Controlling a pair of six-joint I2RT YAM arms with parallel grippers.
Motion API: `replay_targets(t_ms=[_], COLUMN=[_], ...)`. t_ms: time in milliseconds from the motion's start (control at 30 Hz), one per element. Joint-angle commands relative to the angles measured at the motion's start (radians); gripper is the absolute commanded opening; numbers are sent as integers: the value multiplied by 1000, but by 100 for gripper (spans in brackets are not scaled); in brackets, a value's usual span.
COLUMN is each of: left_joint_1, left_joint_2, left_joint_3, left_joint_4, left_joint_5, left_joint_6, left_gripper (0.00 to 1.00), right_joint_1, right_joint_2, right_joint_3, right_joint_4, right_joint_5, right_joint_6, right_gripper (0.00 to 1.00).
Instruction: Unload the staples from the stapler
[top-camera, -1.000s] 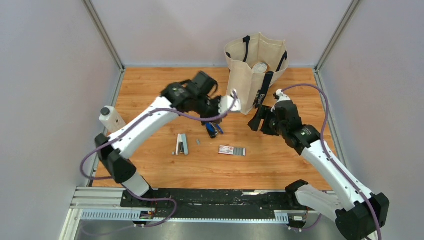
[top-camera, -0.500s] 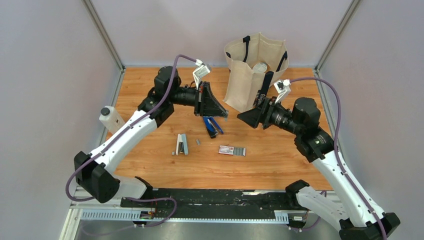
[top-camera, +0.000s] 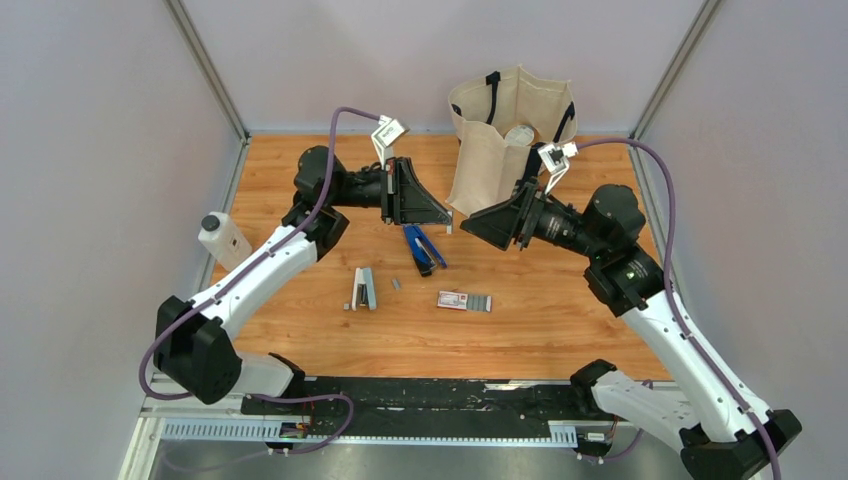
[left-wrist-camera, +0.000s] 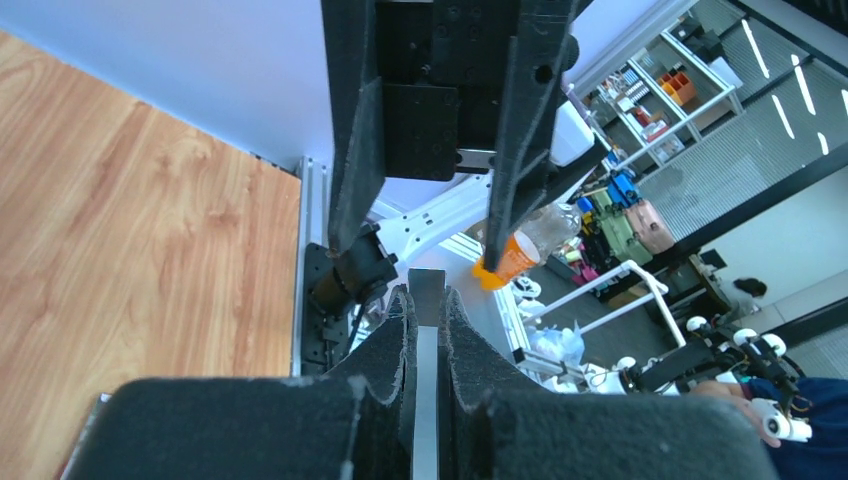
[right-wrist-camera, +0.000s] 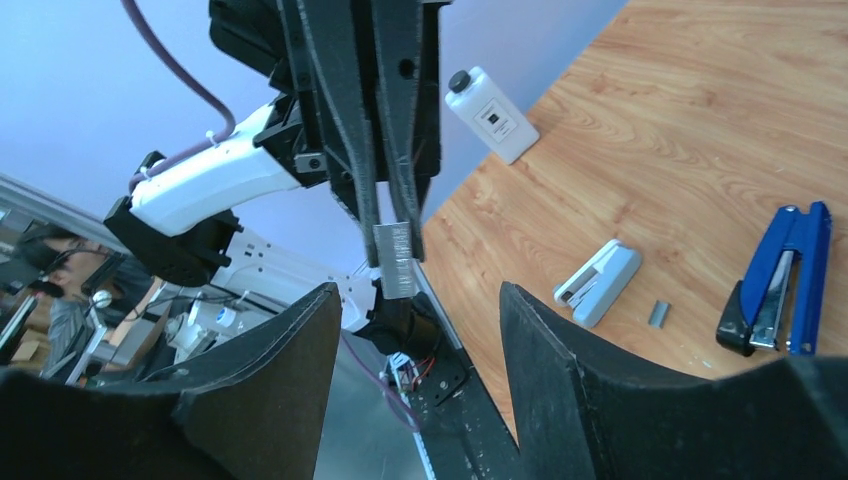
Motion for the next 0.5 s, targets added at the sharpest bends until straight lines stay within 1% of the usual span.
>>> replay_targets(t_ms=[0,100,333,467], left_joint_1=[2,2,0,2], left_joint_2=[-30,-32,-30,-30], left_joint_3=[-29,-30,-27,-29], left_joint_4=[88,88,91,114], left_joint_5=[12,10,11,14], left_joint_6=[-48,-43,-45,-61], left_gripper=[6,6,5,4], right_joint_1=[55,81,103,118], right_joint_2=[17,33,39,51], right_joint_3=[73,87,72,62], right_joint_4=[15,-21,-16,-10], right_joint_5=[-4,13,27,44], right_joint_6=[-21,-48,-50,-53], right_gripper=[62,58,52,51])
